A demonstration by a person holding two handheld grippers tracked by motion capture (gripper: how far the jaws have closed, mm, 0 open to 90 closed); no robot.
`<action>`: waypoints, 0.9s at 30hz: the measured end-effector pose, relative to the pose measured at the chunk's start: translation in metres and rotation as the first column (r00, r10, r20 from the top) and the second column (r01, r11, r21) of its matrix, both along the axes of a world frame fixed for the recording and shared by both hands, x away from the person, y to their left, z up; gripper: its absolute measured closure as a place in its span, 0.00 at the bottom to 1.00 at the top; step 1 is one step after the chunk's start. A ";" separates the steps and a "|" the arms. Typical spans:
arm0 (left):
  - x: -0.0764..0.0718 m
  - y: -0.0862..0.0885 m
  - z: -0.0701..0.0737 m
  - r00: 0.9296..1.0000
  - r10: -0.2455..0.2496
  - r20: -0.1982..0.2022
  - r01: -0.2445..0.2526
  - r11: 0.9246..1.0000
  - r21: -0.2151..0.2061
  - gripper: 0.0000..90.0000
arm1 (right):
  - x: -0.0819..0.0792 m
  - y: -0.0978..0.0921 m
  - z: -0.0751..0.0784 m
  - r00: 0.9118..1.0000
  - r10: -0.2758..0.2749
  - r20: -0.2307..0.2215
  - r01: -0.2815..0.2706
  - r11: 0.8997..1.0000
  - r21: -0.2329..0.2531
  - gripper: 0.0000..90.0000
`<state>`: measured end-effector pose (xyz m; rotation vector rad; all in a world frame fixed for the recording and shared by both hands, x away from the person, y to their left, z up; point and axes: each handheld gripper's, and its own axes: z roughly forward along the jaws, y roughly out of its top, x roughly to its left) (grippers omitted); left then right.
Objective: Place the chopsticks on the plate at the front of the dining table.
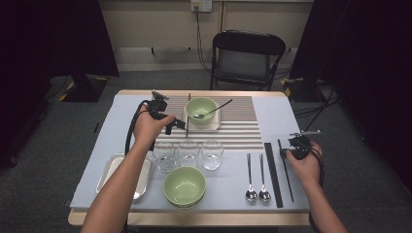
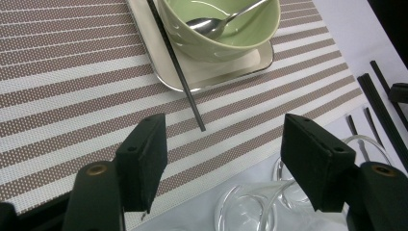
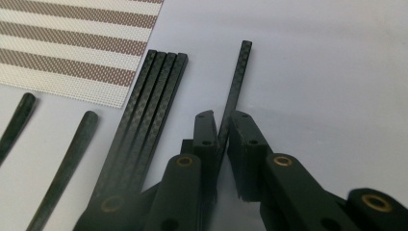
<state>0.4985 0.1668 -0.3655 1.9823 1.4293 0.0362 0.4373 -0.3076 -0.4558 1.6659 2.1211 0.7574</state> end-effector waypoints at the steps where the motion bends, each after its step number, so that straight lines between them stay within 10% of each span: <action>1: 0.000 0.000 0.000 1.000 0.001 0.001 -0.001 1.000 -0.002 0.37 | 0.000 0.000 0.000 1.000 0.000 0.000 0.000 1.000 0.000 0.90; 17: -0.004 0.003 0.004 1.000 -0.003 0.010 0.003 1.000 -0.010 0.37 | 0.000 0.011 0.005 0.997 -0.031 -0.067 0.023 0.993 -0.114 0.89; 27: -0.007 0.005 0.006 1.000 -0.007 0.023 0.007 1.000 -0.014 0.37 | -0.005 0.006 0.001 0.998 -0.060 -0.032 0.058 0.997 -0.059 0.92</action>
